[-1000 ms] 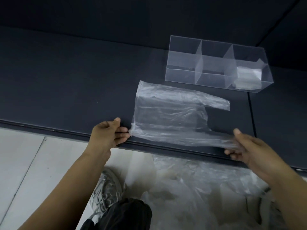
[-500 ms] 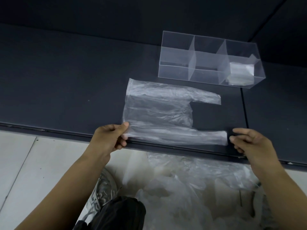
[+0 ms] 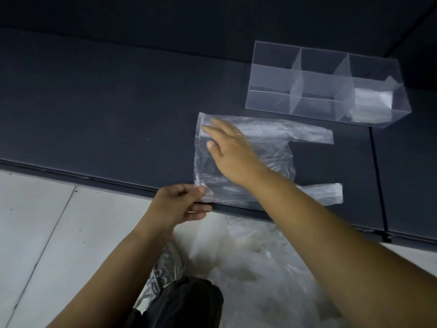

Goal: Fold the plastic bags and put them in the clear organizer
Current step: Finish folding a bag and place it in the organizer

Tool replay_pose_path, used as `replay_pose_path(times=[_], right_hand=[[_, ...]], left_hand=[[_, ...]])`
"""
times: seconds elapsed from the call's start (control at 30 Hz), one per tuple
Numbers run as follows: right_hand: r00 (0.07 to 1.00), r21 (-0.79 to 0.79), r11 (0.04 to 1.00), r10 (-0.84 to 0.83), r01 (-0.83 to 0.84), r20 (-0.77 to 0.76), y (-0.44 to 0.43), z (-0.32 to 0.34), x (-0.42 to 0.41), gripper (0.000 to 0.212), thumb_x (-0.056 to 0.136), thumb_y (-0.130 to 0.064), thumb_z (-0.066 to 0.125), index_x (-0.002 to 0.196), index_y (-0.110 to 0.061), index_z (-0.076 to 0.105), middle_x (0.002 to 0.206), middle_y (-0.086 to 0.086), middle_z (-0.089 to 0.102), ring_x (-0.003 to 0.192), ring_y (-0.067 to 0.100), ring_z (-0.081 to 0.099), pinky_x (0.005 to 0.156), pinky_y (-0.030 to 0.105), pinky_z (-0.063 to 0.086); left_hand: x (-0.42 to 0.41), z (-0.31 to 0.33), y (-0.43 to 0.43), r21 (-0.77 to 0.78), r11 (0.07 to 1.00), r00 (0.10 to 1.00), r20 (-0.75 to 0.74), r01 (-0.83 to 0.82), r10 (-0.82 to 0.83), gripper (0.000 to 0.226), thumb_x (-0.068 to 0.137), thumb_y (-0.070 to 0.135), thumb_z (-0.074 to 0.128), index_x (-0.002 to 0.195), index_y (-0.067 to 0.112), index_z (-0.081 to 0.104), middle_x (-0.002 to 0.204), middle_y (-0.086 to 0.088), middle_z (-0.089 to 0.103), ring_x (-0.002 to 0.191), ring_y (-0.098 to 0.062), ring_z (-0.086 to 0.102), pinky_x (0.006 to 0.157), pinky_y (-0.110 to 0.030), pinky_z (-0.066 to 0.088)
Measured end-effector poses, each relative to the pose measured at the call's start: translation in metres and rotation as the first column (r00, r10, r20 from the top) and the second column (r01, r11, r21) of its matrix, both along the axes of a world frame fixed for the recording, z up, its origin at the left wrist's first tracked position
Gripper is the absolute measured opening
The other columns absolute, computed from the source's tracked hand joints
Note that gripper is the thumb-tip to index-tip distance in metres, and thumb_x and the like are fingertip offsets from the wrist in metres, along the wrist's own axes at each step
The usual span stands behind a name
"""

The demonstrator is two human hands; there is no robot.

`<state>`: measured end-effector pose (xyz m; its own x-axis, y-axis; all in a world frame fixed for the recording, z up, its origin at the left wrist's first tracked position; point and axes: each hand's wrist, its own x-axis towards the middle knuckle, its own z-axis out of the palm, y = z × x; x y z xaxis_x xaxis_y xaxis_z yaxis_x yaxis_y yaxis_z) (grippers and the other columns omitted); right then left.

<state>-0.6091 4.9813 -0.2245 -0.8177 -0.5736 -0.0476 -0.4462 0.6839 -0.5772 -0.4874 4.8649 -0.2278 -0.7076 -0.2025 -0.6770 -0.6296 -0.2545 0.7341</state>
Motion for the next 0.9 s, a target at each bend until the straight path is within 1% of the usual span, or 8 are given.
replay_pose_path(times=[0.1, 0.17, 0.43, 0.53, 0.6, 0.73, 0.8, 0.9], right_hand=[[0.997, 0.295, 0.955, 0.055, -0.037, -0.055, -0.022, -0.033, -0.015, 0.053, 0.104, -0.039, 0.024, 0.153, -0.024, 0.014, 0.162, 0.000, 0.004, 0.149, 0.019, -0.002, 0.119, 0.040, -0.005], [0.991, 0.390, 0.921, 0.064, -0.013, -0.116, -0.022, -0.050, -0.019, 0.057, 0.102, -0.045, 0.020, 0.154, -0.026, 0.006, 0.162, -0.001, -0.002, 0.148, 0.019, -0.007, 0.119, 0.045, -0.007], [0.980, 0.407, 0.913, 0.047, 0.037, -0.195, -0.021, -0.058, -0.020, 0.060, 0.100, -0.050, 0.018, 0.154, -0.027, 0.005, 0.162, -0.003, -0.001, 0.148, 0.017, -0.006, 0.119, 0.046, -0.005], [0.979, 0.402, 0.915, 0.052, 0.033, -0.199, -0.020, -0.058, -0.020, 0.060, 0.101, -0.050, 0.017, 0.154, -0.026, 0.005, 0.162, -0.003, -0.001, 0.149, 0.017, -0.006, 0.119, 0.045, -0.006], [0.977, 0.405, 0.913, 0.048, 0.040, -0.206, -0.020, -0.058, -0.021, 0.059, 0.101, -0.050, 0.017, 0.154, -0.026, 0.005, 0.162, -0.003, -0.001, 0.149, 0.017, -0.005, 0.119, 0.045, -0.006], [0.975, 0.410, 0.911, 0.046, 0.049, -0.219, -0.020, -0.058, -0.021, 0.060, 0.101, -0.050, 0.016, 0.154, -0.026, 0.005, 0.162, -0.002, -0.001, 0.149, 0.018, -0.005, 0.119, 0.046, -0.006], [0.974, 0.410, 0.911, 0.049, 0.047, -0.220, -0.020, -0.058, -0.021, 0.060, 0.100, -0.050, 0.015, 0.154, -0.025, 0.004, 0.162, -0.002, -0.001, 0.149, 0.018, -0.005, 0.119, 0.046, -0.006], [0.973, 0.412, 0.909, 0.040, 0.058, -0.226, -0.021, -0.059, -0.021, 0.060, 0.100, -0.050, 0.016, 0.154, -0.025, 0.005, 0.162, -0.002, 0.000, 0.149, 0.018, -0.004, 0.119, 0.046, -0.005]], left_hand=[[0.008, -0.004, -0.005, 0.018, 1.000, 1.000, 0.003, -0.024, 0.024, 0.016, 0.092, 0.018, 0.061, 0.090, 0.004, 0.070, 0.077, -0.011, 0.073, 0.069, -0.019, 0.072, 0.054, -0.020, 0.053], [0.011, -0.006, -0.009, 0.015, 0.999, 1.000, 0.007, -0.030, 0.030, 0.018, 0.091, 0.020, 0.062, 0.086, 0.004, 0.069, 0.074, -0.012, 0.072, 0.063, -0.017, 0.070, 0.051, -0.019, 0.052], [0.032, -0.008, -0.021, -0.038, 0.999, 0.999, 0.045, 0.026, -0.024, 0.032, 0.093, 0.029, 0.059, 0.071, 0.007, 0.061, 0.061, -0.009, 0.067, 0.048, -0.016, 0.062, 0.043, -0.021, 0.047], [0.045, -0.006, -0.029, 0.003, 0.980, 0.973, 0.114, 0.201, -0.200, 0.033, 0.094, 0.031, 0.056, 0.072, 0.007, 0.058, 0.062, -0.010, 0.066, 0.046, -0.016, 0.060, 0.043, -0.021, 0.046], [0.052, -0.007, -0.030, -0.004, 0.978, 0.971, 0.122, 0.210, -0.208, 0.033, 0.097, 0.030, 0.052, 0.074, 0.007, 0.055, 0.064, -0.011, 0.067, 0.047, -0.018, 0.060, 0.043, -0.022, 0.047], [0.044, -0.011, -0.031, -0.322, 0.943, 0.995, -0.070, -0.084, 0.065, 0.034, 0.094, 0.035, 0.054, 0.080, 0.005, 0.058, 0.070, -0.006, 0.069, 0.059, -0.020, 0.065, 0.051, -0.026, 0.052], [0.036, -0.009, -0.028, -0.369, 0.928, 0.995, -0.103, -0.044, 0.006, 0.042, 0.085, 0.050, 0.059, 0.080, 0.009, 0.066, 0.071, -0.004, 0.071, 0.067, -0.018, 0.067, 0.064, -0.029, 0.055], [0.030, -0.008, -0.020, -0.465, 0.871, 0.980, -0.031, 0.160, -0.196, 0.046, 0.072, 0.061, 0.067, 0.071, 0.015, 0.068, 0.067, 0.000, 0.070, 0.065, -0.016, 0.066, 0.067, -0.031, 0.054]])
